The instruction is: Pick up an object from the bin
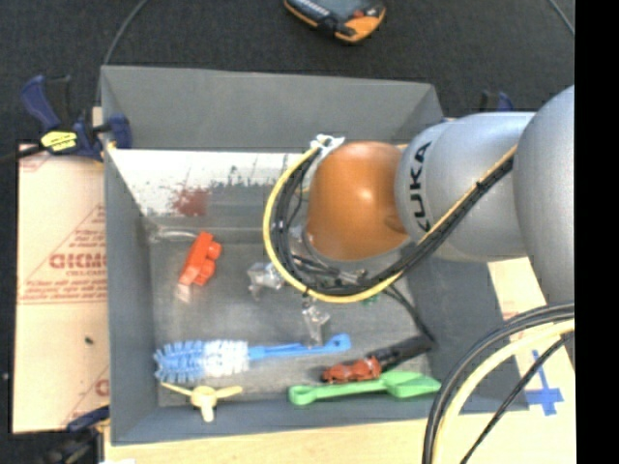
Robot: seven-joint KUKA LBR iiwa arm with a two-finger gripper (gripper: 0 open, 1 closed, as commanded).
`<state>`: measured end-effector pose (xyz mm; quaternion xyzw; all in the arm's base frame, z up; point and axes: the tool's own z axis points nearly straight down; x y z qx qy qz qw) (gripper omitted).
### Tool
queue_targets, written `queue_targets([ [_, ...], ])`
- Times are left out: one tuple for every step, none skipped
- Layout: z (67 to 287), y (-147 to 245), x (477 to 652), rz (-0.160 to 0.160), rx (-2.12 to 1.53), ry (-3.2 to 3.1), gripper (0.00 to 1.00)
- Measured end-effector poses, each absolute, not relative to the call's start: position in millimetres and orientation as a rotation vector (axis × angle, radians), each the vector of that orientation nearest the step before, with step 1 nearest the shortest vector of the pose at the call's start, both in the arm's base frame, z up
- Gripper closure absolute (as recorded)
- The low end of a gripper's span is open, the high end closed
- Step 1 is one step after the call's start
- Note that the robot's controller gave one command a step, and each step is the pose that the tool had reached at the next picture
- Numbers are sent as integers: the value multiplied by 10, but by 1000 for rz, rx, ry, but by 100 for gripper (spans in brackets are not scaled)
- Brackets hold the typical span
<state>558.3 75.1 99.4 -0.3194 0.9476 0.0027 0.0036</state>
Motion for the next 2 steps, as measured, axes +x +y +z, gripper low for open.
queue_targets([
  [771,-148,4815,-24,-973,2938,0],
  [743,1273,5197,-5,-991,2947,100],
])
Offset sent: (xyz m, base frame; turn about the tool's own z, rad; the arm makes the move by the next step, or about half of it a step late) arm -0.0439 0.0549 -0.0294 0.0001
